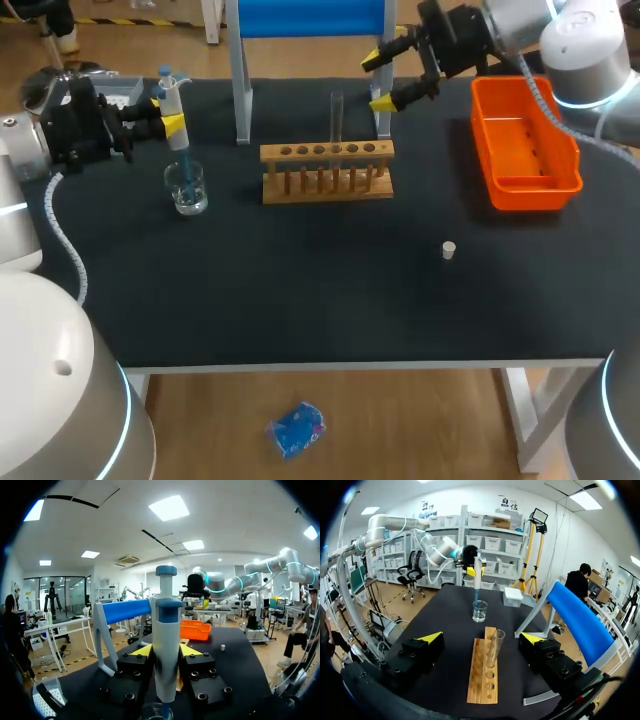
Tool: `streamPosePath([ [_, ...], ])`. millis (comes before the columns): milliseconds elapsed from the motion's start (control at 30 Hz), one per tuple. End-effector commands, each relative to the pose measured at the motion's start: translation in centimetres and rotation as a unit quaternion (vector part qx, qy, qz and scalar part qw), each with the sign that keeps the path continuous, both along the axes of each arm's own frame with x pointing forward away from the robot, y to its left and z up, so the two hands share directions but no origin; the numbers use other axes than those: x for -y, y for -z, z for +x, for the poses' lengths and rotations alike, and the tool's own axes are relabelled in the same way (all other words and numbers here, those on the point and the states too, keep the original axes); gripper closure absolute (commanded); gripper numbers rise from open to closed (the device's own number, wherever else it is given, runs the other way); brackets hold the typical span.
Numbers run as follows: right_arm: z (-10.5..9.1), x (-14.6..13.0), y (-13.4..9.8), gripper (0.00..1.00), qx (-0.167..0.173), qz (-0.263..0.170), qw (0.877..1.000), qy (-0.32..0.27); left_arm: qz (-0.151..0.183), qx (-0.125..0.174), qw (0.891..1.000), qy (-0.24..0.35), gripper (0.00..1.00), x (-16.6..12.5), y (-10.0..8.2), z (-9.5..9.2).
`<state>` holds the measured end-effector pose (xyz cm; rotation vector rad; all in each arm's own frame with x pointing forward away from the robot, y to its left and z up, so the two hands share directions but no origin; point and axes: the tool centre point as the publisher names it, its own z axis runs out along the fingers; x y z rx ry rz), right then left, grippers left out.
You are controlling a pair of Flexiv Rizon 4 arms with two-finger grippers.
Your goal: Invert the test tube, pick up the pipette, mount the tip to pipette, aspirate from beaker and dispense into the tube, eject the tip, return the pipette, and cap with the stopper.
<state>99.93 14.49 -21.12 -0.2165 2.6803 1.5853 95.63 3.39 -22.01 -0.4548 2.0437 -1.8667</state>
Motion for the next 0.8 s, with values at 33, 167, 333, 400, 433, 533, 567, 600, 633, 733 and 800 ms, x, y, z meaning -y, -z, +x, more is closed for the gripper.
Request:
streamPosePath([
  [33, 0.3, 0.0, 0.7, 0.0, -0.002, -0.003, 1.0, -0.001, 0.0, 0.0, 1.0, 0.0, 1.0, 0.0, 0.0, 0.0],
  [167, 0.5, -0.1, 1.5, 0.0, -0.006, -0.008, 1.0, 0.0, 0.0, 0.0, 1.0, 0.0, 1.0, 0.0, 0.0, 0.0],
  [333, 0.8, -0.4, 2.6, 0.0, -0.01, -0.02, 1.0, 0.003, 0.0, 0.0, 1.0, 0.0, 1.0, 0.0, 0.0, 0.0],
  [400, 0.9, -0.5, 2.9, 0.0, -0.013, -0.024, 1.0, 0.002, 0.0, 0.0, 1.0, 0.0, 1.0, 0.0, 0.0, 0.0],
  [433, 0.9, -0.5, 3.1, 0.0, -0.013, -0.026, 1.0, 0.002, 0.0, 0.0, 1.0, 0.0, 1.0, 0.0, 0.0, 0.0],
  [533, 1.1, -0.6, 3.4, 0.0, -0.016, -0.029, 0.999, 0.003, 0.0, 0.0, 1.0, 0.0, 1.0, 0.0, 0.0, 0.0],
  [567, 1.1, -0.7, 3.5, 0.0, -0.016, -0.031, 0.999, 0.004, 0.0, 0.0, 1.0, 0.0, 1.0, 0.0, 0.0, 0.0],
  [600, 1.2, -0.8, 3.7, 0.0, -0.016, -0.034, 0.999, 0.003, 0.0, 0.0, 1.0, 0.0, 1.0, 0.0, 0.0, 0.0],
  [633, 1.2, -0.8, 3.8, 0.0, -0.017, -0.035, 0.999, 0.003, 0.0, 0.0, 1.0, 0.0, 1.0, 0.0, 0.0, 0.0],
  [733, 1.4, -1.0, 4.4, 0.0, -0.019, -0.042, 0.999, 0.002, 0.0, 0.0, 1.0, 0.0, 1.0, 0.0, 0.0, 0.0],
  [800, 1.4, -1.1, 4.7, 0.0, -0.021, -0.043, 0.999, 0.002, 0.0, 0.0, 1.0, 0.0, 1.0, 0.0, 0.0, 0.0],
])
